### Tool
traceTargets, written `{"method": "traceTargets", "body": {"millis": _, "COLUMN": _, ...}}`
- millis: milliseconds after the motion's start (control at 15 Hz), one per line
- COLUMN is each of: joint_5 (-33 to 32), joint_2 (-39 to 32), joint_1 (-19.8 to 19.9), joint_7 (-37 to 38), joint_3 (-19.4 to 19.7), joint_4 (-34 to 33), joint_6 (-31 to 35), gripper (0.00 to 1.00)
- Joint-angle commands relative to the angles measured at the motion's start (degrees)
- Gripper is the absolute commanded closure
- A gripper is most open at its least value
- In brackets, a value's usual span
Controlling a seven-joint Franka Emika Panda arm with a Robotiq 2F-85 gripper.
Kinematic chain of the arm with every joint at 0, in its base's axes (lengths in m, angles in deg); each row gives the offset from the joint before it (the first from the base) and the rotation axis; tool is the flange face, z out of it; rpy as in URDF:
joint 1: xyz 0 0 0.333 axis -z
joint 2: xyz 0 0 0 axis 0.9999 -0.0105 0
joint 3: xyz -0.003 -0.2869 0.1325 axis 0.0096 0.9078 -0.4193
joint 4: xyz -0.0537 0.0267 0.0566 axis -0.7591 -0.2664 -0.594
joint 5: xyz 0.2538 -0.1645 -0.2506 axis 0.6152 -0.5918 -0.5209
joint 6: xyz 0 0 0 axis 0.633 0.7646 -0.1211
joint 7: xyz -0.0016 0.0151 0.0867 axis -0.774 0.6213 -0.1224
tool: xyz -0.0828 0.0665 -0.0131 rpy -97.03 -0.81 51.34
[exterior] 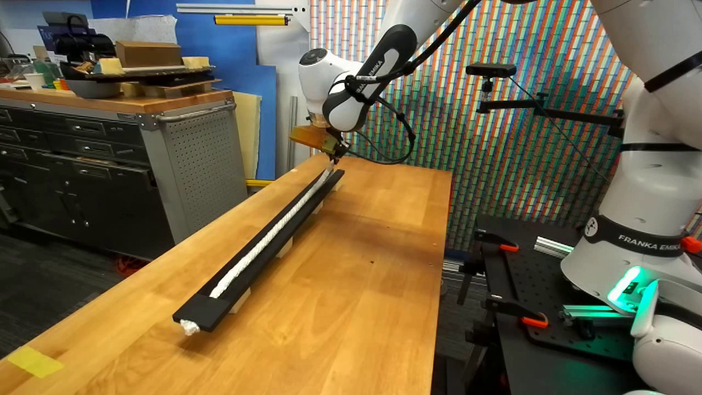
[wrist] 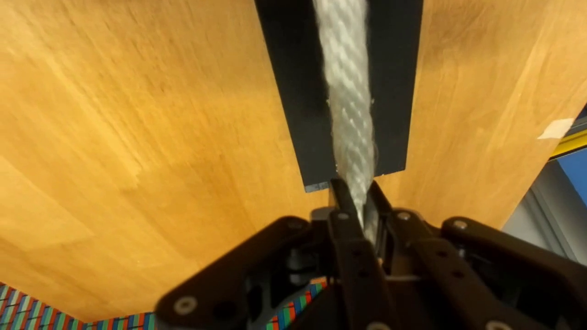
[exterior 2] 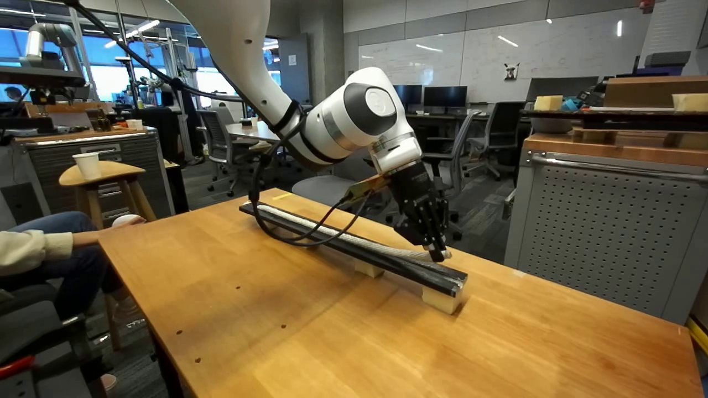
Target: Lay the white object along the black object and press down on it
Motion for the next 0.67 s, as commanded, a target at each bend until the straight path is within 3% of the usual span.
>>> {"method": "traceTargets", "body": {"millis": 0, "joint_5": 1.6, "joint_2": -3.2, "joint_1": 1.1, "joint_7": -1.2, "joint_3": -0.3, "joint_4": -4.4, "joint_6": -2.1, "gripper": 0.97}}
{"method": "traceTargets", "body": {"millis": 600, "joint_5": 2.6, "joint_2": -4.5, "joint_1": 2.0, "joint_7": -1.3, "joint_3": -0.9, "joint_4": -5.7, "joint_6": -1.7, "gripper": 0.97}}
